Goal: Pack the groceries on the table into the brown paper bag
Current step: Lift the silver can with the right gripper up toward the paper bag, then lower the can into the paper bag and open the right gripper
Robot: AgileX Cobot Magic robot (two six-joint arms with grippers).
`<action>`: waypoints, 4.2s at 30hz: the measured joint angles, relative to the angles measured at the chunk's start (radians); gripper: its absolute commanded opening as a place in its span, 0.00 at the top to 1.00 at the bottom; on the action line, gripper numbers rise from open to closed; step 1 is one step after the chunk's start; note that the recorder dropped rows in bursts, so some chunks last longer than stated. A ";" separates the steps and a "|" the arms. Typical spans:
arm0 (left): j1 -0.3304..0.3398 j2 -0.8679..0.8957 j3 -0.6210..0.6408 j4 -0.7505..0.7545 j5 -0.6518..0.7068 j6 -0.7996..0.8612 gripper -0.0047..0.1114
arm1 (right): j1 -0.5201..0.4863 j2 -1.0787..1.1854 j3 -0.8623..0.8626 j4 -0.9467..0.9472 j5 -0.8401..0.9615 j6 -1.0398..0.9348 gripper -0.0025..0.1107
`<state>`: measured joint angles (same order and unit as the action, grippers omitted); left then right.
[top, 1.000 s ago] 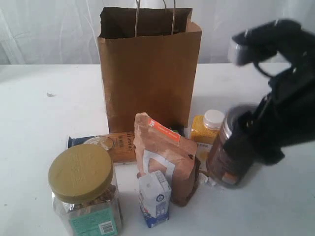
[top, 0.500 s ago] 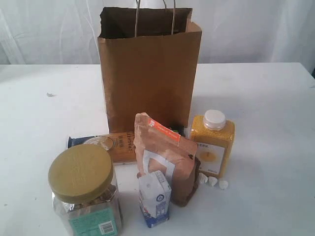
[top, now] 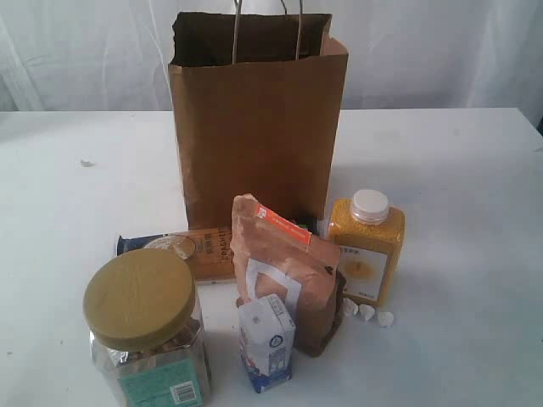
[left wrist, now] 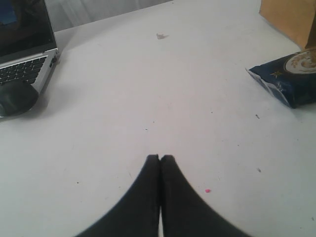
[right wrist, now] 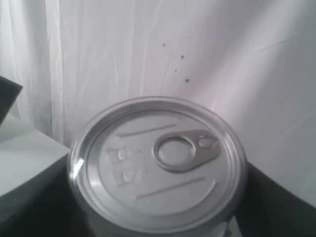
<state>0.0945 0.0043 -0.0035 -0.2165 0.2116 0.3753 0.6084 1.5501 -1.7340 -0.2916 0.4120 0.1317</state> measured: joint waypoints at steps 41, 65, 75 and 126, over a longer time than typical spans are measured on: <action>0.000 0.000 0.000 0.000 0.000 0.000 0.96 | -0.086 0.124 0.000 -0.090 -0.212 0.067 0.84; 0.000 0.000 0.000 0.000 0.000 0.000 0.96 | -0.086 0.202 0.112 -0.005 -0.117 0.234 0.82; 0.000 0.000 0.000 0.000 0.000 0.000 0.96 | -0.086 0.240 0.116 -0.005 -0.109 0.234 0.64; 0.000 0.000 0.000 0.000 0.000 0.000 0.96 | -0.086 0.289 0.116 -0.008 -0.104 0.234 0.33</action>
<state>0.0945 0.0043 -0.0035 -0.2165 0.2116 0.3753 0.5223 1.8395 -1.6178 -0.3000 0.3085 0.3659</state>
